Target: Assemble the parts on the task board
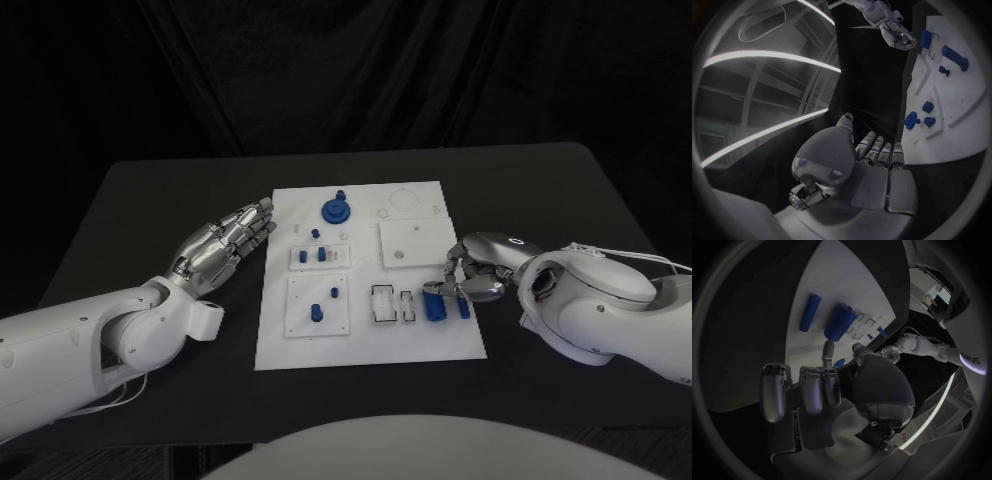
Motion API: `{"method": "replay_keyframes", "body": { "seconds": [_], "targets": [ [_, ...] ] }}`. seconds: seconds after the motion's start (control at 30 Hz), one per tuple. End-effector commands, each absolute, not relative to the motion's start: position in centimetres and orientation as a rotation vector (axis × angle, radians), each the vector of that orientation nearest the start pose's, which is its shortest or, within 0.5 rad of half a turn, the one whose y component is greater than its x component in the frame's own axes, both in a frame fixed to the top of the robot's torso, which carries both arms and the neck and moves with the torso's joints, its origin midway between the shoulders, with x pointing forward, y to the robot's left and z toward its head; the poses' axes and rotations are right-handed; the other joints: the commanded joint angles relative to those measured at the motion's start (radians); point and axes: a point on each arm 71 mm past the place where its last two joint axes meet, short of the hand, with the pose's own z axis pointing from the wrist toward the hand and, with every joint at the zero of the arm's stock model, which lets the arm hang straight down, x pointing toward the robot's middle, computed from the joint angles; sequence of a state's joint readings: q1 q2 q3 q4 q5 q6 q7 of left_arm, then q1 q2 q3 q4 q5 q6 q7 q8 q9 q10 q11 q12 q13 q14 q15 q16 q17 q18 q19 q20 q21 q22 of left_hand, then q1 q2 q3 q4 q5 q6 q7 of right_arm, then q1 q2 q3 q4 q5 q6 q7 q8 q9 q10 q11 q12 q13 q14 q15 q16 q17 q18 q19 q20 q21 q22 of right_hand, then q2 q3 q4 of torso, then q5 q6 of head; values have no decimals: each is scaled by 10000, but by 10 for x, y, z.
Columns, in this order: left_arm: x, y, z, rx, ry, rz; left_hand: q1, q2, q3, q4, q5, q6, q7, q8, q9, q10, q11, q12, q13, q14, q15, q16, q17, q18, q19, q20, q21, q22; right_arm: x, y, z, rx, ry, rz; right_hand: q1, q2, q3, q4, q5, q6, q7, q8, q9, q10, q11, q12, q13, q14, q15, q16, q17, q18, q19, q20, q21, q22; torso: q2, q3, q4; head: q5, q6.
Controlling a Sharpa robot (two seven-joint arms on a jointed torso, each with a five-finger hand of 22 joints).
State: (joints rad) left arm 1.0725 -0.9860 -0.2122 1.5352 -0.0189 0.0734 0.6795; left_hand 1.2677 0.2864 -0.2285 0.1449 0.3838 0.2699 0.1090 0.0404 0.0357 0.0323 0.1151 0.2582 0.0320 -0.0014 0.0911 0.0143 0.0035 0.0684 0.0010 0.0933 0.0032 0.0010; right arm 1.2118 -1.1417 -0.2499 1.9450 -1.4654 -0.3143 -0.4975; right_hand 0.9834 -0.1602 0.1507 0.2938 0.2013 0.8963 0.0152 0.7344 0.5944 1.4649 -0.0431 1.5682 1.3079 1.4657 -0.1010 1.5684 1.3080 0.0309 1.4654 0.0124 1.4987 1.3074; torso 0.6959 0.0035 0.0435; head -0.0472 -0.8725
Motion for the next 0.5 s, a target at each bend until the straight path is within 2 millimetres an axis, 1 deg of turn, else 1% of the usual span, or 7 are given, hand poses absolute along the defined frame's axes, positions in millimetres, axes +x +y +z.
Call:
{"method": "replay_keyframes", "body": {
  "seconds": [0.03,0.2,0.3,0.4,0.5],
  "targets": [
    [417,265,-258,-10306,13101,-19266,99,13,25,21,53,-38,-42,-9,-15,-43,13,-62,-3,22,75,-45,-8,48,-10,92,-32,-10,367,-243,-229,-249,19831,2577,-402,-49,-75,49,49,107,-47,83,157,1059,-102,26,2629,1051,-98,24,2628,-121,784,-113,27,2391,-4,-7,3,17,-1],
    [416,266,-258,-10351,13180,-19231,124,19,38,12,68,-84,-54,-23,-20,-56,45,-82,-5,22,107,-41,-7,66,-10,145,-32,-10,362,-240,-233,-394,20023,2380,-621,-102,-103,51,-51,158,-67,46,229,1059,-119,26,2629,1051,-126,24,2628,-116,771,-138,15,2383,-6,-14,10,24,-1],
    [416,266,-259,-10377,13231,-19206,153,21,54,-1,86,-128,-67,-37,-25,-72,77,-106,-8,23,146,-40,-6,89,-10,206,-32,-10,361,-239,-235,-455,20035,2355,-727,-113,-103,51,-154,141,-62,-61,236,1059,-121,26,2629,1051,-134,24,2628,-111,759,-150,-1,2375,-7,-16,8,22,-1],
    [416,266,-259,-10402,13287,-19193,159,21,57,-4,88,-135,-70,-40,-25,-75,84,-115,-9,23,153,-38,-6,93,-10,217,-32,-9,360,-237,-237,-532,19998,2347,-763,-124,-103,50,-194,125,-54,-135,228,1059,-115,26,2629,1051,-134,24,2628,-107,751,-153,-14,2370,-4,-23,20,10,-1],
    [417,266,-260,-10426,13347,-19195,167,22,62,-9,92,-155,-70,-44,-28,-80,91,-122,-10,23,162,-39,-6,99,-9,231,-32,-9,361,-236,-238,-577,19974,2355,-763,-124,-103,50,-194,125,-54,-135,228,1059,-115,26,2629,1051,-134,24,2628,-107,751,-153,-14,2370,-14,-15,18,4,-1]
  ]
}}
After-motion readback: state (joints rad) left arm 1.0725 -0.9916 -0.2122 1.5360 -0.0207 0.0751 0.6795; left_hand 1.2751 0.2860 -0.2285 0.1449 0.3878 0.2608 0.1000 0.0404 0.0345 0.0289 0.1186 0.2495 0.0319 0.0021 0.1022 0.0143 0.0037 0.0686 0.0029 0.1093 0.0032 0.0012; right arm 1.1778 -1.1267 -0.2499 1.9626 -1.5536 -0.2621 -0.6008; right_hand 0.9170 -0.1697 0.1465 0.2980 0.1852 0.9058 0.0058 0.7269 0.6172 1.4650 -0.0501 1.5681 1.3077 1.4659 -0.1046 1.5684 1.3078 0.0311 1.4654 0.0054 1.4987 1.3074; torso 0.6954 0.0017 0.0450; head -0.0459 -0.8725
